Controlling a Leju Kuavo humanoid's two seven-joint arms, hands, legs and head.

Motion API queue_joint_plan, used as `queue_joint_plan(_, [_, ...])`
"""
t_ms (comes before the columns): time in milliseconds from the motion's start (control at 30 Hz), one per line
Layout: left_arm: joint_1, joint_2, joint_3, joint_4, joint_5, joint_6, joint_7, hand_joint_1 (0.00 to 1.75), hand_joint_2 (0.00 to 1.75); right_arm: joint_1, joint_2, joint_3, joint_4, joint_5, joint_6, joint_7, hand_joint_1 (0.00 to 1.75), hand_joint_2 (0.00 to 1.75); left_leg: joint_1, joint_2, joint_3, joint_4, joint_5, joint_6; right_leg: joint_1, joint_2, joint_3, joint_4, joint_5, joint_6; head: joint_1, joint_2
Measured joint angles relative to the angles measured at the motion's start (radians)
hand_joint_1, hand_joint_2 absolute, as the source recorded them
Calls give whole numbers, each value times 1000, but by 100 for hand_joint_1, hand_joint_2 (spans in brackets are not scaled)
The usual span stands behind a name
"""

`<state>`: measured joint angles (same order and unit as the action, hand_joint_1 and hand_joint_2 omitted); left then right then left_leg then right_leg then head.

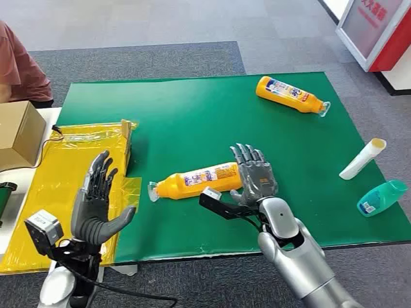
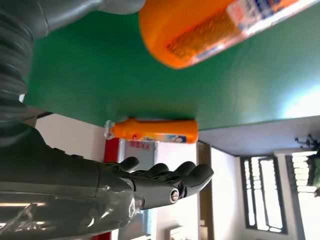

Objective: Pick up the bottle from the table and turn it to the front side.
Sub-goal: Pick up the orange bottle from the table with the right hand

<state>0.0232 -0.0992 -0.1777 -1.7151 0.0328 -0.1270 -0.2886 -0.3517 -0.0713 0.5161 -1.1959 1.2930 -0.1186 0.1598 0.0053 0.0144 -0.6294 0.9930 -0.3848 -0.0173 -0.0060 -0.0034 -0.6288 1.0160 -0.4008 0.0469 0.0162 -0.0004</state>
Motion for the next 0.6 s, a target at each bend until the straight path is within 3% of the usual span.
queue_joint_plan(300, [-107,-2,-90,26,1,22,11,0,175,-71,52,81,195,-7,16,-11,0,175,0,0,0,0,0,0,0,0,0,0,0,0,0,0])
queue_joint_plan(600, [-161,-3,-134,63,12,29,13,0,175,-131,101,130,359,1,15,-15,0,175,0,0,0,0,0,0,0,0,0,0,0,0,0,0])
